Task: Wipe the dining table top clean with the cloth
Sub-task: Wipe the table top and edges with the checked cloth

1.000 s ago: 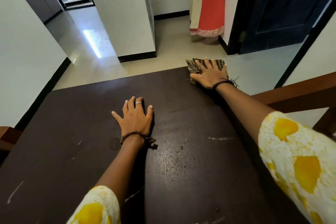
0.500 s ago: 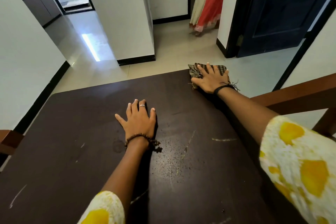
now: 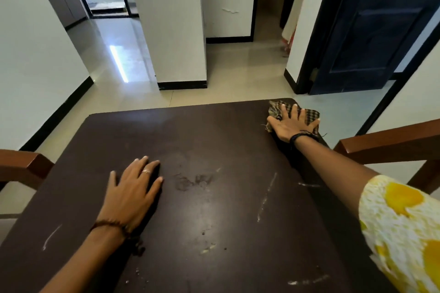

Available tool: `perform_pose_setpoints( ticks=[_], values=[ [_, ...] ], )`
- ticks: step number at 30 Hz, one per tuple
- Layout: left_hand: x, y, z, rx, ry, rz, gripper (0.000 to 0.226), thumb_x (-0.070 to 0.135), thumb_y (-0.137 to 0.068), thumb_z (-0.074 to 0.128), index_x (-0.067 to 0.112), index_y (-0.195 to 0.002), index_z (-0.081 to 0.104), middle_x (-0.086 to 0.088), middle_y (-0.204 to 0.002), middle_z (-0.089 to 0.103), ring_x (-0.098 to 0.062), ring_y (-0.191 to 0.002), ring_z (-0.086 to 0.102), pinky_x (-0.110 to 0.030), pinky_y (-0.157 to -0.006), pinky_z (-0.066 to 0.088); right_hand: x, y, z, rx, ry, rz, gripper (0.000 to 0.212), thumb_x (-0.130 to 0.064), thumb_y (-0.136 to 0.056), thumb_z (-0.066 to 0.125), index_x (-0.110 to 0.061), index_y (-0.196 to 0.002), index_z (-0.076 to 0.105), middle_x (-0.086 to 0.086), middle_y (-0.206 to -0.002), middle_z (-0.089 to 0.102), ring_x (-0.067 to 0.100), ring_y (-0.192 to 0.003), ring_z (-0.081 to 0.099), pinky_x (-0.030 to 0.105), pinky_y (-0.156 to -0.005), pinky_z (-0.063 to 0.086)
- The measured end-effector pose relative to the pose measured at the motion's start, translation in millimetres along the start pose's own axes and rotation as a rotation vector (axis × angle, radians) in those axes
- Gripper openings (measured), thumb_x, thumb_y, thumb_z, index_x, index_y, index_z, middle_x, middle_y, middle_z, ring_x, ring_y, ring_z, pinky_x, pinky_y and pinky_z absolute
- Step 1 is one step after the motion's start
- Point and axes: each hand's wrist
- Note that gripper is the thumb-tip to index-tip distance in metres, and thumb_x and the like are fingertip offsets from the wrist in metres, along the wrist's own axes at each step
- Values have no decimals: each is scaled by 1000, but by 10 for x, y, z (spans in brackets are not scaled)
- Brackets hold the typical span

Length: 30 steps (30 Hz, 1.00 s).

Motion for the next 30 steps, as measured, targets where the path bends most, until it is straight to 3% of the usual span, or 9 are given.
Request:
perform_pose_setpoints(
  ticks=[5, 9, 15, 18, 22, 30],
  values=[
    [-673, 326, -129, -28, 22, -257, 54, 51, -92, 20, 36, -142, 8, 3, -155, 2, -17, -141, -3, -61, -109, -4, -639, 190, 74, -24, -31, 45, 70, -60, -93, 21, -26, -149, -1, 6, -158, -10, 28, -145, -11, 64, -110, -9],
    [-677, 357, -90, 2, 24, -275, 52, 49, -94, 21, 36, -143, 7, 4, -155, 0, -16, -141, -5, -63, -107, -2, -1278, 384, 188, -44, -21, 3, 71, -61, -93, 22, -25, -149, -2, 5, -158, -11, 29, -145, -11, 65, -110, -8],
    [-746, 316, 29, 21, -34, -259, 55, 52, -93, 15, 35, -143, -2, 0, -156, -5, -21, -141, -10, -66, -104, -6, -2662, 885, 537, -53, 36, -302, 71, -61, -92, 24, -27, -149, -2, 5, -158, -12, 30, -144, -12, 66, -109, -8],
    [-761, 330, 55, 77, 8, -361, 65, 56, -91, 19, 27, -144, -3, -8, -155, -9, -25, -140, -16, -67, -102, -9, -3340, 1180, 704, -84, 35, -476, 70, -60, -92, 26, -28, -149, -1, 4, -158, -12, 29, -145, -12, 65, -109, -9],
    [-893, 364, 16, 200, 192, -623, 71, 49, -92, 33, 11, -145, 5, -14, -154, 5, -29, -141, -4, -54, -110, -6, -3920, 1495, 844, -128, 60, -608, 69, -59, -93, 26, -30, -148, -2, 3, -158, -13, 29, -144, -13, 64, -109, -10],
    [-938, 411, -124, 383, 429, -805, 61, 25, -92, 41, 7, -143, 14, -8, -151, 24, -21, -140, 14, -40, -113, -3, -3954, 1722, 932, -160, 135, -803, 67, -59, -93, 24, -33, -147, -4, 0, -158, -14, 25, -145, -12, 62, -110, -11]
  ],
)
Point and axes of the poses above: each hand's wrist, its own y-axis away from the middle knuckle, its own z-axis out of the palm, x = y × z
